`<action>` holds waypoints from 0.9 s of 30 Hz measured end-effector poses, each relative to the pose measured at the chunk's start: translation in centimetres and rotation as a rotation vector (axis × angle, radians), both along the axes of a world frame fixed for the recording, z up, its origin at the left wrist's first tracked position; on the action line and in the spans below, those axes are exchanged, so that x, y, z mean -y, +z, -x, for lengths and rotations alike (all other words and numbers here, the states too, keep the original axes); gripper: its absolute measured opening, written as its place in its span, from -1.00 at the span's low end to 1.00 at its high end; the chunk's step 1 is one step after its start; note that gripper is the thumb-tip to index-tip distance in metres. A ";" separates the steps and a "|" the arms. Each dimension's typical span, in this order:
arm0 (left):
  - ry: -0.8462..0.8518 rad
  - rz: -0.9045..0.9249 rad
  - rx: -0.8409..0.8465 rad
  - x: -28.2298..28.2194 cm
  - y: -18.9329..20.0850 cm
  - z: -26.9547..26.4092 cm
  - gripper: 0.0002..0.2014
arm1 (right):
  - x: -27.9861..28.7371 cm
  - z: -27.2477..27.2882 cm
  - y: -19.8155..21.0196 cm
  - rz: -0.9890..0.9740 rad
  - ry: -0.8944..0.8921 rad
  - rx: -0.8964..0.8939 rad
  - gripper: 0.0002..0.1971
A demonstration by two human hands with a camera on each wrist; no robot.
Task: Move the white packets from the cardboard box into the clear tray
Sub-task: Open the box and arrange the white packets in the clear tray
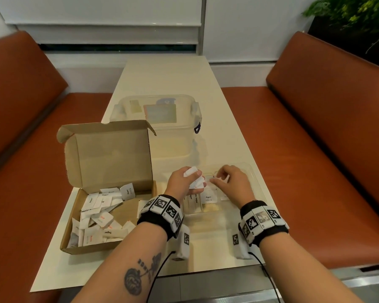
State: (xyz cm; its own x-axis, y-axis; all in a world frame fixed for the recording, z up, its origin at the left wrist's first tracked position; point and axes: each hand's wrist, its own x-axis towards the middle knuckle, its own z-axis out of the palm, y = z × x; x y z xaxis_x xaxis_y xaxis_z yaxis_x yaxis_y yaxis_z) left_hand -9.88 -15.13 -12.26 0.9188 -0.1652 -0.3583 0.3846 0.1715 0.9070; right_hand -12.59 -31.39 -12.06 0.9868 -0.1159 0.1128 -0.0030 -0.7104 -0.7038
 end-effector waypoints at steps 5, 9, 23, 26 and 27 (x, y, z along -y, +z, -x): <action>-0.029 -0.029 0.012 -0.1 -0.1 -0.2 -0.64 | -3.2 -0.1 0.8 -0.219 0.063 -0.084 -0.73; -0.075 0.000 0.003 -0.3 0.3 -0.2 -0.65 | -3.5 -0.2 0.4 -0.305 -0.003 -0.115 -0.75; 0.016 0.023 0.014 -1.0 0.4 0.0 -0.76 | -0.8 -0.8 1.2 -0.319 -0.051 -0.152 -0.91; 0.006 -0.026 0.064 -1.0 0.3 0.2 -0.81 | -0.2 -0.9 1.5 -0.133 0.043 -0.258 -0.90; -0.018 -0.045 0.079 -0.9 0.3 0.2 -0.81 | -0.2 -0.8 1.6 -0.102 0.074 -0.283 -0.91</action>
